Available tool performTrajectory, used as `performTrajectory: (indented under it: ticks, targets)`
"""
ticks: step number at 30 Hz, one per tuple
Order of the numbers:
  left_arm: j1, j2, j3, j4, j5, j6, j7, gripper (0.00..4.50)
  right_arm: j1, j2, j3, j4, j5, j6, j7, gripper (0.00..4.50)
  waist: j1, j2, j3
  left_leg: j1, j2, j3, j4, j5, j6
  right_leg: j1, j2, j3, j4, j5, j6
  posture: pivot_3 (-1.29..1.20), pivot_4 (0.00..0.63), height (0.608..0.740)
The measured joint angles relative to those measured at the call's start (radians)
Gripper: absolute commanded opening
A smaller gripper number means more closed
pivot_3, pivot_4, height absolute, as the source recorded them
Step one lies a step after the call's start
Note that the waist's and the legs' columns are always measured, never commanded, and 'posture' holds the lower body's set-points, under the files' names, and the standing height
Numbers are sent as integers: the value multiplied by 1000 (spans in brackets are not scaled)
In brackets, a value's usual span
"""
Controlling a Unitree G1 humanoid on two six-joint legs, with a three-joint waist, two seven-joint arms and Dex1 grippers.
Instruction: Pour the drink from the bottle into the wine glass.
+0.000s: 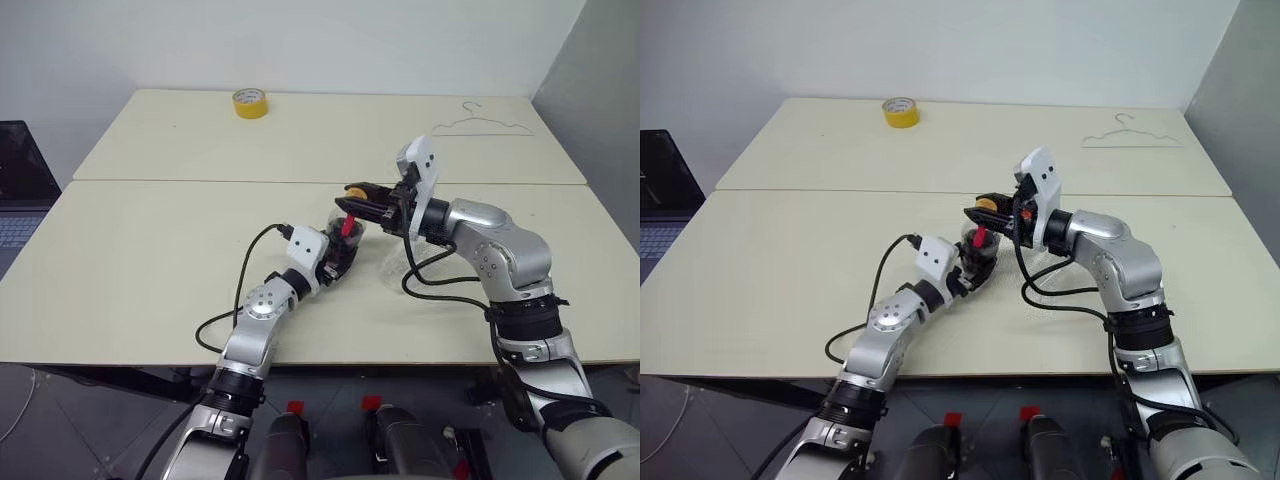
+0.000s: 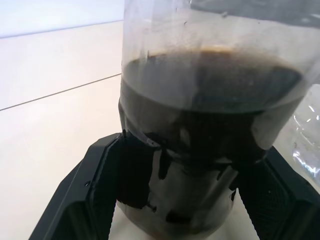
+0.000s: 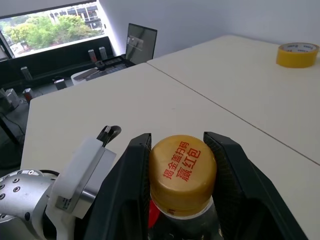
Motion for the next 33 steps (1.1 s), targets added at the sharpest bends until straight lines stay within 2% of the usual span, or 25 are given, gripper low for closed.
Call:
performTrajectory:
  ticks: [7,14,20,29,33]
  targets:
    - [0,1,0,-1,-2,3,0,3265,0,4,16,18,-7,-48,14,1313,0,0,0,0,0,0,0,0,0,0,0,0,0,0,0,0,150,740]
    - [1,3,15,1,-3,7,0,3265,0,51,11,25,-10,-36,-52,1313,1,0,0,0,0,0,0,0,0,0,0,0,0,0,0,0,150,740]
    - [6,2,16,2,-3,10,-1,3265,4,41,29,17,-12,-36,-54,1313,1,0,0,0,0,0,0,0,0,0,0,0,0,0,0,0,150,740]
    - [5,1,36,17,-5,26,6,3265,4,55,38,-37,36,-19,-20,4423,0,0,0,1,0,0,1,0,0,1,0,0,1,0,0,0,150,740]
    - [5,1,37,17,-4,27,9,3265,4,56,47,-40,36,-22,-24,4471,0,0,0,1,0,0,1,0,0,1,0,0,1,0,0,0,150,740]
